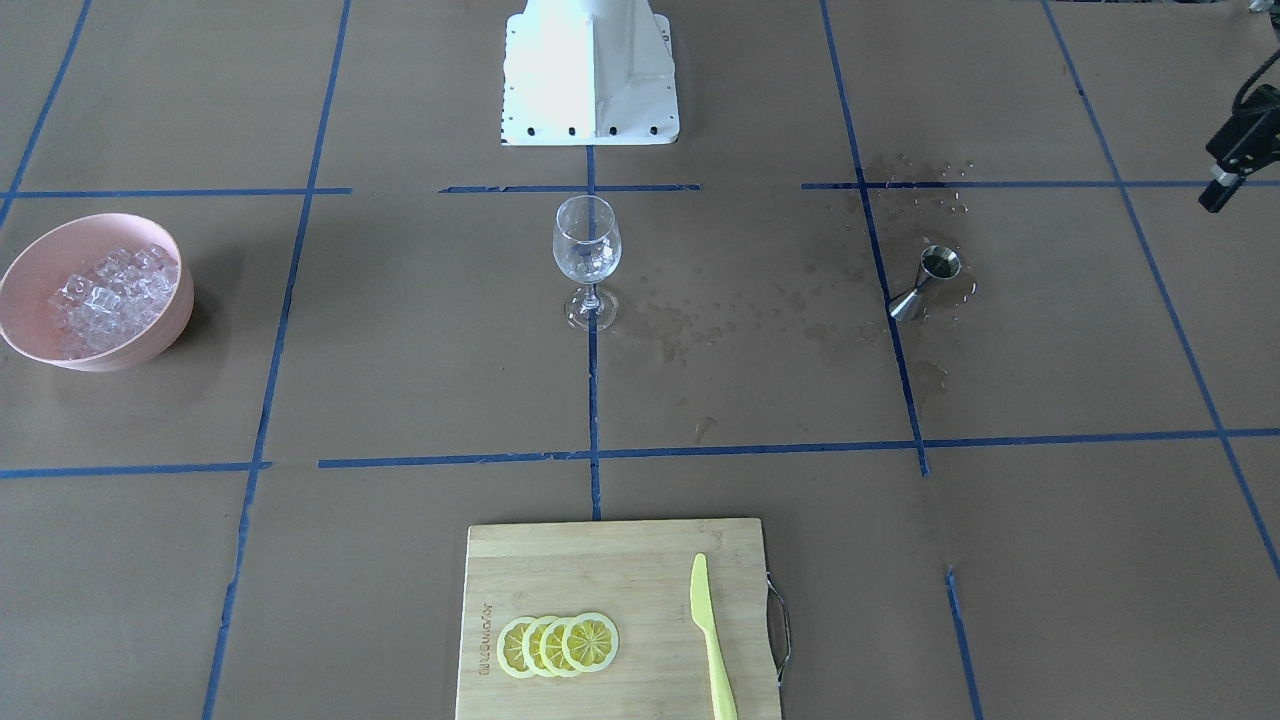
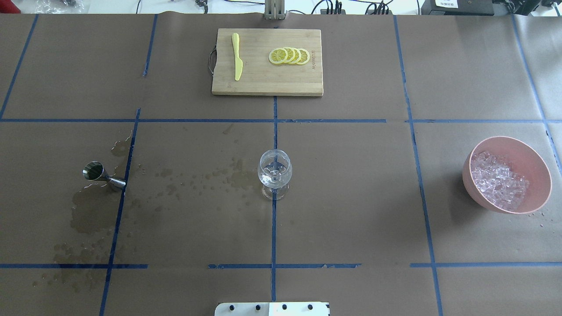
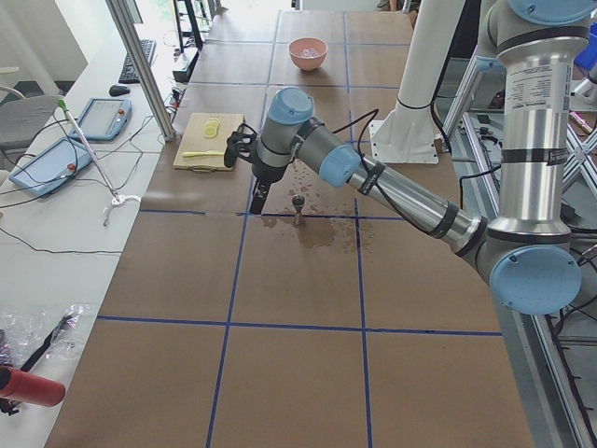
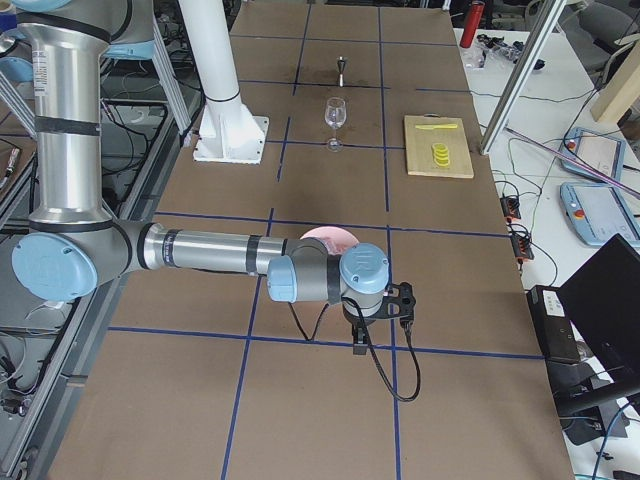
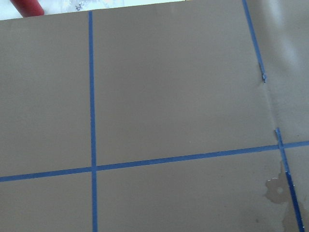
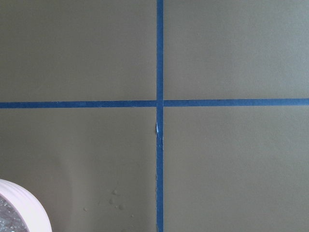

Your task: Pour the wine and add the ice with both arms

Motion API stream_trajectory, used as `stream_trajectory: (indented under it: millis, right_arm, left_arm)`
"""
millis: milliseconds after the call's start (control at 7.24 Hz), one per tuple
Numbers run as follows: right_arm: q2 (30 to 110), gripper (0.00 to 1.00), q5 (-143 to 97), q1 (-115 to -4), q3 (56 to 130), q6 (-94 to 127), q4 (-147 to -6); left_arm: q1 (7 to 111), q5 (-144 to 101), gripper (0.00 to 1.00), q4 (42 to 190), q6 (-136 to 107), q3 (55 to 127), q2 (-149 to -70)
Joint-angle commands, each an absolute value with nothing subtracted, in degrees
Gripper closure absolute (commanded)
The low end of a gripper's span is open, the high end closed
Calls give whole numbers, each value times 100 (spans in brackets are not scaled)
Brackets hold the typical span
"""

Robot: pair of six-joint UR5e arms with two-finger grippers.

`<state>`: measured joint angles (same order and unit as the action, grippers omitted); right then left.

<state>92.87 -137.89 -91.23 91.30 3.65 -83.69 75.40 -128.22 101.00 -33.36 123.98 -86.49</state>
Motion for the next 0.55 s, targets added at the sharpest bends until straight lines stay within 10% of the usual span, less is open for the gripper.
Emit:
stream_trajectory:
  millis: [0,414]
  right_arm:
    - [9290,0,-13790,-9123,9114,369,-8376]
    - [9290,0,-13816,-9123,9097,378,-8367]
  left_arm:
    - [6430,-12002,0,11609,-4889,12928,-7775]
    - [5312,-10560,0,13490,-5388,12972,-6724]
